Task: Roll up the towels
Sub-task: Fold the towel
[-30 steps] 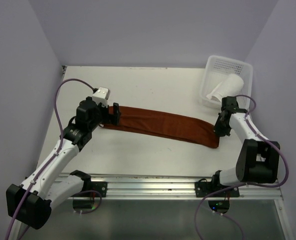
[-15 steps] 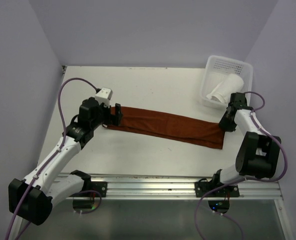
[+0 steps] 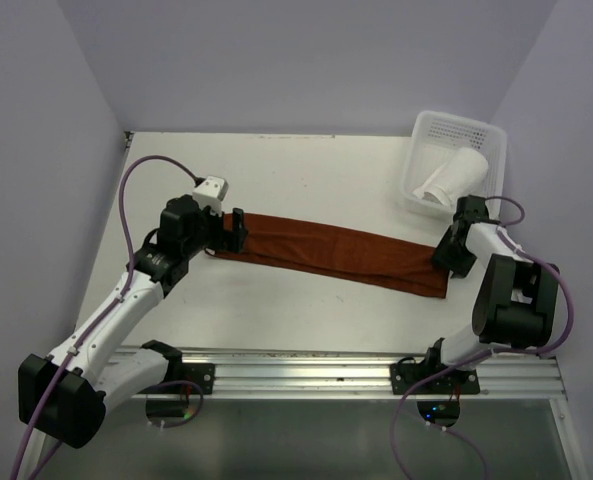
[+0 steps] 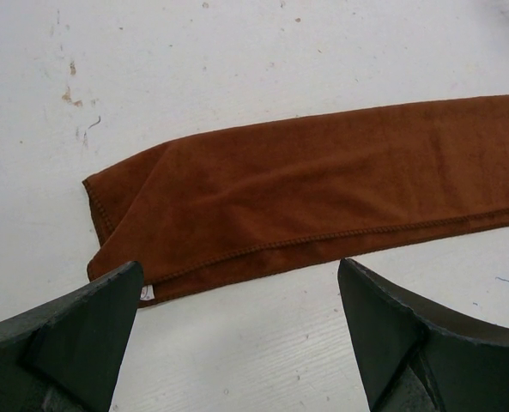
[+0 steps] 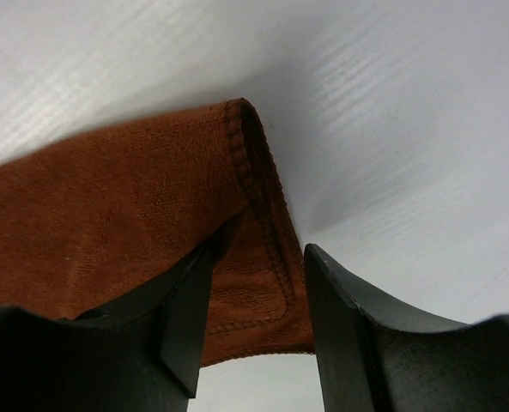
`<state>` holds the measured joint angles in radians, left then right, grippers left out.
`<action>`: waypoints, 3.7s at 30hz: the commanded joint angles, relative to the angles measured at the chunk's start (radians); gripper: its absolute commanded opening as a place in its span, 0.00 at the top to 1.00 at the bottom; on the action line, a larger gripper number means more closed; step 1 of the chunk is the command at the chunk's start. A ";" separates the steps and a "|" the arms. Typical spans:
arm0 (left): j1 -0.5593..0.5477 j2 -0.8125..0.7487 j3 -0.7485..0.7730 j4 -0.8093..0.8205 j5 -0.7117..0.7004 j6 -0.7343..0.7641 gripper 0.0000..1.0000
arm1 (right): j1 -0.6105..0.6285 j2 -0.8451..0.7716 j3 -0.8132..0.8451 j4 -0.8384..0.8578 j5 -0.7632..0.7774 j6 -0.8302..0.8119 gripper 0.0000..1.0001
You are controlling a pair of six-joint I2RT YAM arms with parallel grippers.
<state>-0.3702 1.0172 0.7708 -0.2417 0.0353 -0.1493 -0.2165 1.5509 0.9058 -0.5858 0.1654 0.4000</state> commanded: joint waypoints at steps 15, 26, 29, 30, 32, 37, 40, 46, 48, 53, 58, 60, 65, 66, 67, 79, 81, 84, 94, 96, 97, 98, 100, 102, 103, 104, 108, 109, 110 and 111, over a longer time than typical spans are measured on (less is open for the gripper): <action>-0.006 -0.017 0.007 0.048 0.048 -0.009 0.00 | -0.004 -0.014 -0.134 0.067 -0.004 0.046 0.63; -0.006 -0.026 0.007 0.045 0.038 -0.007 0.00 | -0.020 -0.014 -0.117 0.052 -0.076 0.033 1.00; -0.006 -0.035 0.005 0.045 0.038 -0.006 0.00 | -0.020 -0.064 -0.078 0.002 -0.064 0.026 1.00; -0.006 -0.037 0.005 0.045 0.043 -0.006 0.00 | -0.020 -0.092 -0.056 -0.011 -0.064 0.026 1.00; -0.006 -0.037 0.005 0.045 0.046 -0.007 0.00 | -0.020 -0.115 -0.029 -0.060 -0.072 0.016 1.00; -0.006 -0.043 0.005 0.047 0.051 -0.009 0.00 | -0.012 -0.170 0.070 -0.157 -0.102 -0.021 1.00; -0.006 -0.043 0.005 0.047 0.054 -0.009 0.00 | 0.020 -0.192 0.113 -0.190 -0.124 -0.026 1.00; -0.006 -0.051 0.004 0.045 0.041 -0.012 0.00 | 0.201 -0.187 0.266 -0.261 -0.124 -0.010 1.00; -0.006 -0.055 0.004 0.045 0.038 -0.010 0.00 | 0.293 -0.160 0.335 -0.276 -0.122 0.002 1.00; -0.006 -0.063 0.002 0.045 0.026 -0.010 0.00 | 0.466 -0.057 0.502 -0.318 -0.084 0.033 1.00; -0.006 -0.066 0.004 0.047 0.014 -0.018 0.00 | 0.597 0.113 0.705 -0.339 -0.060 0.053 1.00; -0.006 -0.068 0.004 0.038 -0.029 -0.027 0.00 | 0.663 0.164 0.790 -0.350 -0.053 0.063 1.00; -0.006 -0.081 0.004 0.032 -0.158 -0.064 0.00 | 0.788 0.355 0.971 -0.368 -0.063 0.097 1.00; -0.006 -0.086 0.011 0.024 -0.202 -0.071 0.00 | 0.802 0.382 1.042 -0.374 -0.064 0.102 1.00; -0.006 -0.091 0.015 0.019 -0.228 -0.082 0.00 | 0.828 0.406 1.077 -0.384 -0.069 0.109 1.00; -0.006 -0.112 0.027 -0.013 -0.407 -0.153 0.00 | 0.951 0.669 1.365 -0.274 -0.233 0.223 1.00; -0.006 -0.114 0.027 -0.015 -0.408 -0.153 0.00 | 0.960 0.679 1.352 -0.208 -0.271 0.238 1.00; -0.006 -0.117 0.025 -0.015 -0.405 -0.153 0.00 | 0.974 0.709 1.355 -0.143 -0.305 0.267 1.00; -0.006 -0.123 0.022 -0.011 -0.391 -0.150 0.00 | 0.999 0.802 1.398 -0.033 -0.363 0.349 1.00; -0.007 -0.121 0.022 -0.010 -0.390 -0.150 0.00 | 1.002 0.811 1.397 -0.023 -0.365 0.359 1.00; -0.007 -0.123 0.024 -0.010 -0.388 -0.150 0.00 | 1.005 0.816 1.397 -0.013 -0.368 0.361 1.00; -0.009 -0.123 0.024 -0.011 -0.387 -0.150 0.01 | 1.005 0.821 1.398 -0.006 -0.369 0.365 1.00; -0.009 -0.121 0.022 -0.010 -0.384 -0.148 0.00 | 1.008 0.828 1.400 0.012 -0.377 0.379 1.00; -0.012 -0.123 0.022 -0.008 -0.384 -0.147 0.00 | 1.011 0.830 1.401 0.023 -0.377 0.385 1.00; -0.012 -0.121 0.022 -0.008 -0.384 -0.147 0.00 | 1.014 0.830 1.404 0.032 -0.377 0.388 1.00; -0.012 -0.123 0.024 -0.010 -0.384 -0.147 0.00 | 1.014 0.828 1.406 0.035 -0.376 0.392 1.00; -0.016 -0.124 0.022 -0.011 -0.385 -0.147 0.00 | 1.020 0.821 1.412 0.037 -0.365 0.395 1.00; -0.016 -0.124 0.024 -0.011 -0.385 -0.147 0.00 | 1.022 0.810 1.409 0.035 -0.360 0.395 1.00; -0.018 -0.126 0.024 -0.011 -0.387 -0.147 0.00 | 1.020 0.802 1.400 0.038 -0.357 0.395 1.00; -0.018 -0.126 0.025 -0.013 -0.388 -0.147 0.00 | 1.019 0.796 1.397 0.038 -0.348 0.396 1.00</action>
<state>-0.3824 0.9092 0.7708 -0.2710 -0.3447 -0.2783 0.7952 2.3852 2.2665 -0.5869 -0.1764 0.7753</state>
